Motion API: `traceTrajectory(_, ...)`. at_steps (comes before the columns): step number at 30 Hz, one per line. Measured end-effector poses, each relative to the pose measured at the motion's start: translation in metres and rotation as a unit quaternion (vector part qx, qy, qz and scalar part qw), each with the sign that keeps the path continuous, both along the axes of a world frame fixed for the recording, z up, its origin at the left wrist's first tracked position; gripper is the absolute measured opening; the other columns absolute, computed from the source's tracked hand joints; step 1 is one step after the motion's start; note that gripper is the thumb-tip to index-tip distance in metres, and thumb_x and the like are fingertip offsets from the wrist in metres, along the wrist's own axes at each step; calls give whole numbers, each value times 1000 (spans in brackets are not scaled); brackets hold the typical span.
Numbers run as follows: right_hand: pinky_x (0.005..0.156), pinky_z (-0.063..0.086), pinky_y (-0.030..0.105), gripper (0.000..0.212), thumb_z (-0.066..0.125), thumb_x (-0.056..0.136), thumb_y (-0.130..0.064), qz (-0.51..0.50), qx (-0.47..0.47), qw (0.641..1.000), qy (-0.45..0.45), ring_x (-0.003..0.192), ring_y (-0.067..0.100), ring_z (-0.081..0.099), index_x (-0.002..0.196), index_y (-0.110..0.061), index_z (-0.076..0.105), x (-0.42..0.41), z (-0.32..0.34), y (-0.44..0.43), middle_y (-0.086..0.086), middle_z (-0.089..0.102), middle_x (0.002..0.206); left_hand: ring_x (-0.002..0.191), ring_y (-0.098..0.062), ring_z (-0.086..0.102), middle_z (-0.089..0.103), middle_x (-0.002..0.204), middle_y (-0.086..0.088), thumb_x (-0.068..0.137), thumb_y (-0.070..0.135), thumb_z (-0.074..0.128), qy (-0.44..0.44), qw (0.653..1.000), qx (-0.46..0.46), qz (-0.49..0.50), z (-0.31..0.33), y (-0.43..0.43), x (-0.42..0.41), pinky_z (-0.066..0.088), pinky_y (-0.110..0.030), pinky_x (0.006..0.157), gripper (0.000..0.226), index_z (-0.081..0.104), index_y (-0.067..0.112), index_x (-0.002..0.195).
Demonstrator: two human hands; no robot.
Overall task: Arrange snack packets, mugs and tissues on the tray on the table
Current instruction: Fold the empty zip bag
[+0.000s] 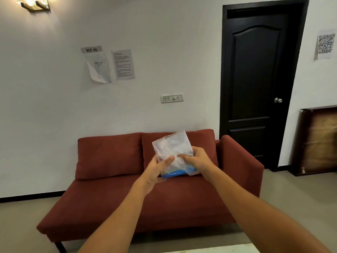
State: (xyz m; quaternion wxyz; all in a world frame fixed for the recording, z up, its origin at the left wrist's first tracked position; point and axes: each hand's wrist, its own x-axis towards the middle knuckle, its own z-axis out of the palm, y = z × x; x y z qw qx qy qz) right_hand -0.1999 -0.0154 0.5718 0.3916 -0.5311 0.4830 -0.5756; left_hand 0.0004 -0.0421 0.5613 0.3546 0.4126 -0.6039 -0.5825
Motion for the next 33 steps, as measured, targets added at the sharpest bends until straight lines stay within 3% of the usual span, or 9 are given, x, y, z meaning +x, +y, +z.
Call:
traceTrajectory(4,74,61,26,34,81,83,-14,21,-9,999,31,95,17,75,116,-10,70,6,-3,4,5,76,107,103,-18,73,76,113,1,74,63,72,34,999,20,-32,1,3,-7,55,-44,91,58,64,35,124)
traceTrajectory(9,84,62,42,40,83,81,-20,75,1,997,-4,101,24,74,117,-16,68,1,-4,12,4,76,111,97,-25,75,75,112,-10,83,4,67,50,998,-12,21,-7,-5,0,62,-38,75,43,66,16,124)
traceTrajectory(11,85,62,43,44,84,80,-22,106,18,993,-37,104,27,73,119,-15,68,-1,-4,15,6,75,113,95,-26,75,75,113,-13,85,-5,61,67,997,1,33,-8,-7,2,63,-39,75,38,69,12,119)
traceTrajectory(15,90,59,48,53,85,79,-22,133,49,987,-79,109,32,71,126,-13,64,-6,-5,17,11,73,119,110,-35,69,72,121,-16,78,7,66,76,996,19,-44,-6,-8,4,56,-47,96,45,68,13,122)
traceTrajectory(19,86,61,43,43,80,83,-23,117,76,989,-53,105,27,73,123,-17,64,-15,-1,18,5,75,114,113,-34,69,72,122,-13,90,14,64,84,994,29,-64,0,-7,1,53,-52,101,36,67,14,126)
traceTrajectory(23,78,62,38,32,62,85,-20,87,111,990,-14,101,27,73,117,-27,58,-20,0,17,3,72,114,105,-29,72,77,111,-6,97,15,61,46,999,1,-8,4,-8,-4,57,-50,94,21,71,20,115)
traceTrajectory(25,71,62,35,27,63,93,-12,69,89,994,5,97,25,75,116,-27,62,-20,1,18,2,74,110,97,-26,75,76,111,-6,98,14,61,44,999,-8,7,5,-7,-4,63,-47,77,21,69,22,115)
traceTrajectory(27,69,63,36,19,62,97,-10,37,59,997,39,91,23,76,112,-20,69,-19,-2,20,2,77,104,91,-25,76,74,113,-7,98,15,62,50,999,-2,17,5,-6,-2,62,-41,64,19,69,21,115)
traceTrajectory(33,77,59,41,20,55,95,8,-34,-53,995,82,82,26,70,95,7,75,-9,-9,27,25,74,95,85,-19,73,74,108,-4,99,9,51,72,997,21,-33,8,2,3,58,-33,56,33,76,26,110)
